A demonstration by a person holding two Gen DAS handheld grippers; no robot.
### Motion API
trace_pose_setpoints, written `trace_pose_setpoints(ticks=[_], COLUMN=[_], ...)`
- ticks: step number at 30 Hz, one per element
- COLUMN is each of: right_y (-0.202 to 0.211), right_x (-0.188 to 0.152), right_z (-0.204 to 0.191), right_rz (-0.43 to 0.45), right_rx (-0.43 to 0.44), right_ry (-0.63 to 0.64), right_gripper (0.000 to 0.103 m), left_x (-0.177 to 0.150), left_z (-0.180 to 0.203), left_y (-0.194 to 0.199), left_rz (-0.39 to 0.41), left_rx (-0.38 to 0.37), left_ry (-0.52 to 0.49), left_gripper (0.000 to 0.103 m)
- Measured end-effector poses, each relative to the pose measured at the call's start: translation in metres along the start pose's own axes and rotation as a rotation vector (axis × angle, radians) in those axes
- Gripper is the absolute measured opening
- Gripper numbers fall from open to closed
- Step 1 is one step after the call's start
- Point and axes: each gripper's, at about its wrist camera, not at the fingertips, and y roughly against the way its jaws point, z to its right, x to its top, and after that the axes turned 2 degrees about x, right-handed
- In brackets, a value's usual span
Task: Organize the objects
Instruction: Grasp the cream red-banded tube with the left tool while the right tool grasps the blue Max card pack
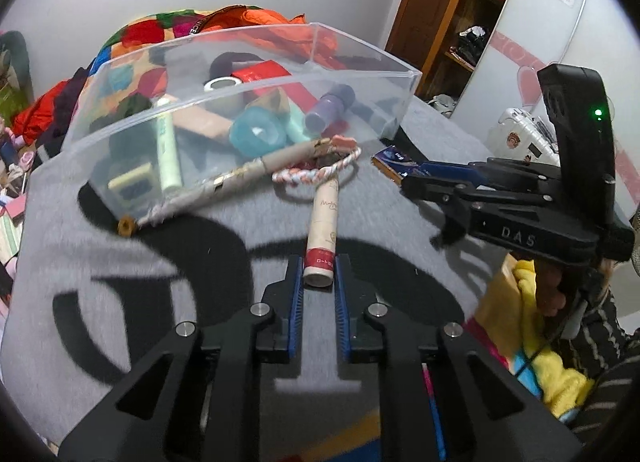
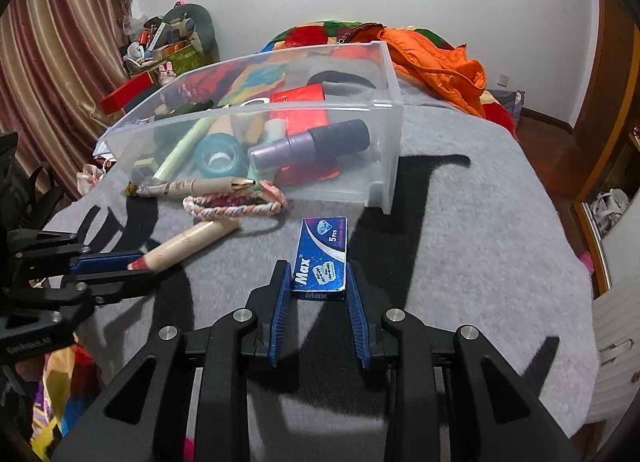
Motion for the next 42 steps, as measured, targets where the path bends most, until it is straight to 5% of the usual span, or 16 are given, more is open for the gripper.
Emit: trace_pose_setpoints(ticks=[6, 10, 14, 21, 26, 42], right_y=[0.009, 0.013, 0.011, 0.000, 0.002, 0.045], right_x=[-0.009, -0.007, -0.001, -0.004, -0.006, 0.007], right_z=[-0.005, -0.010, -0.012, -0.012, -0.010, -0.028], right_rz=[-0.005, 0.005, 0.010, -0.004, 0.006, 0.128], right_rx=[-0.014, -0.026, -0.039, -0.079, -0.061, -0.021], right_ry=[0.044, 0.058, 0.069, 0.083, 0.071, 0.083], right_gripper=[0.026, 0.027, 0.036, 0.037, 0.025, 0.025], left_x=[-0.005, 0.003, 0.016, 0.017, 0.007, 0.001], left_z=[-0.004, 0.000, 0.007, 0.013, 0.010, -0.006], left_y=[0.015, 0.018, -0.001, -0.024, -0.017, 0.035], left_rz=[0.001, 0.034, 0.017, 0.001, 0.023, 0.145], left_rx=[0.010, 0.045, 0.054, 0.071, 0.086, 0.134], left_ry=[-0.003, -0.028, -0.058, -0.088, -0.072, 0.058], left_gripper=[0.016, 0.028, 0.028, 0.028, 0.014, 0.014])
